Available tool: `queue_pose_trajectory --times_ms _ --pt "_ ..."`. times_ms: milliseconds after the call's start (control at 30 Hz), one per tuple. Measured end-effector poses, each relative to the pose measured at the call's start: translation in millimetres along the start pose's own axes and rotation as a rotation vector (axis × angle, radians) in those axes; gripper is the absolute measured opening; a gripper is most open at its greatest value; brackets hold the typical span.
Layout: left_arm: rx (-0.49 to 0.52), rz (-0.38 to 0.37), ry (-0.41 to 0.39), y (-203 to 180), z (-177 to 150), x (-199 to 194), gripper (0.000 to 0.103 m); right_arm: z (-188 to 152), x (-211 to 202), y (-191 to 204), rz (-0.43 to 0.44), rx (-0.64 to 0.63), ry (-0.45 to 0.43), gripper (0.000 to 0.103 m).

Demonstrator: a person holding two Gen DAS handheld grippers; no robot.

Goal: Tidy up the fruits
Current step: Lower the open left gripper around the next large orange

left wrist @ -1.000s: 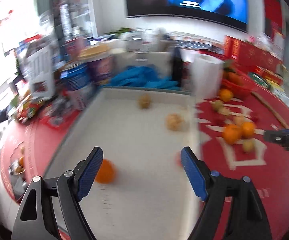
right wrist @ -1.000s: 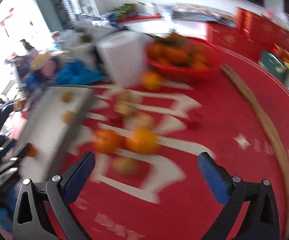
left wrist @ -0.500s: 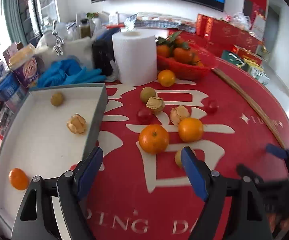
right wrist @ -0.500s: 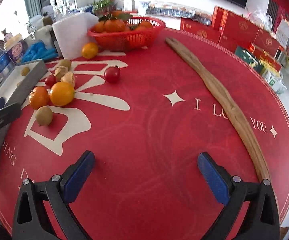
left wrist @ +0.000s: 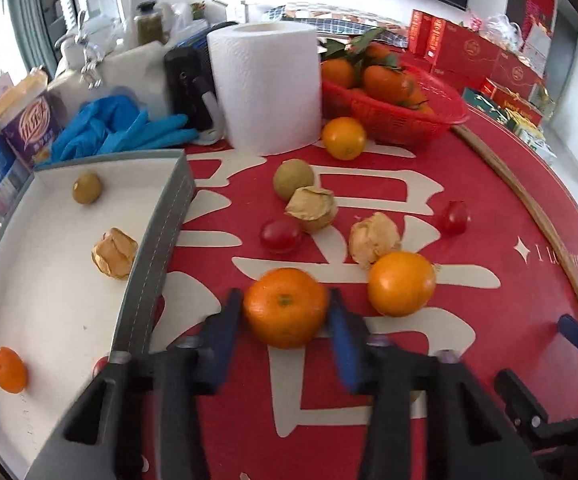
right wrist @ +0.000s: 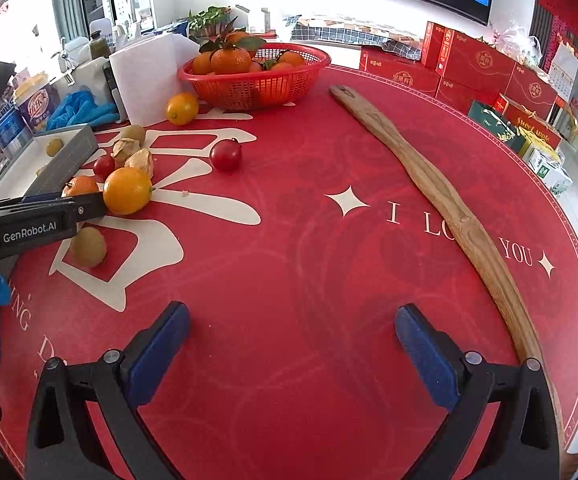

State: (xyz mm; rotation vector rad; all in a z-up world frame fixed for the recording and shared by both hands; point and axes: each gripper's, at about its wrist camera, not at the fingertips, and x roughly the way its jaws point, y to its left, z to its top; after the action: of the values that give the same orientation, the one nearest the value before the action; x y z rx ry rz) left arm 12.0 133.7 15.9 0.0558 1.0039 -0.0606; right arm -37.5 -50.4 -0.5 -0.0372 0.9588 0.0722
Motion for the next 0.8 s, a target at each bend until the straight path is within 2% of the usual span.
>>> queue_pose_trajectory --times_ms 100,233,367,500,567,633,800 --pt "-0.002 0.011 -0.008 2.4 -9.2 -5.7 0.041 -0.1 -0.3 -0.1 0.0 0.0 0.0 0.103" --pt "-0.02 0.019 -0.028 11.0 -39.0 -24.0 0.042 0.2 0.0 0.0 -0.001 0.0 0.0 0.103" --pt "-0.019 0.048 -0.074 14.5 -61.9 -36.8 0.043 -0.1 0.0 -0.1 0.0 0.0 0.0 0.103" --pt "0.018 0.12 -0.109 8.2 -63.6 -36.4 0.055 -0.1 0.2 -0.1 0.0 0.0 0.0 0.103" --pt "0.011 0.118 -0.107 6.4 -59.8 -34.8 0.058 -0.2 -1.0 -0.8 0.0 0.0 0.0 0.103" --pt "-0.007 0.129 -0.104 9.3 -57.4 -32.5 0.069 -0.3 -1.0 -0.8 -0.001 0.0 0.0 0.103" --pt "-0.048 0.098 -0.094 18.0 -56.9 -29.8 0.073 -0.1 -0.8 -0.9 -0.001 0.0 0.0 0.103"
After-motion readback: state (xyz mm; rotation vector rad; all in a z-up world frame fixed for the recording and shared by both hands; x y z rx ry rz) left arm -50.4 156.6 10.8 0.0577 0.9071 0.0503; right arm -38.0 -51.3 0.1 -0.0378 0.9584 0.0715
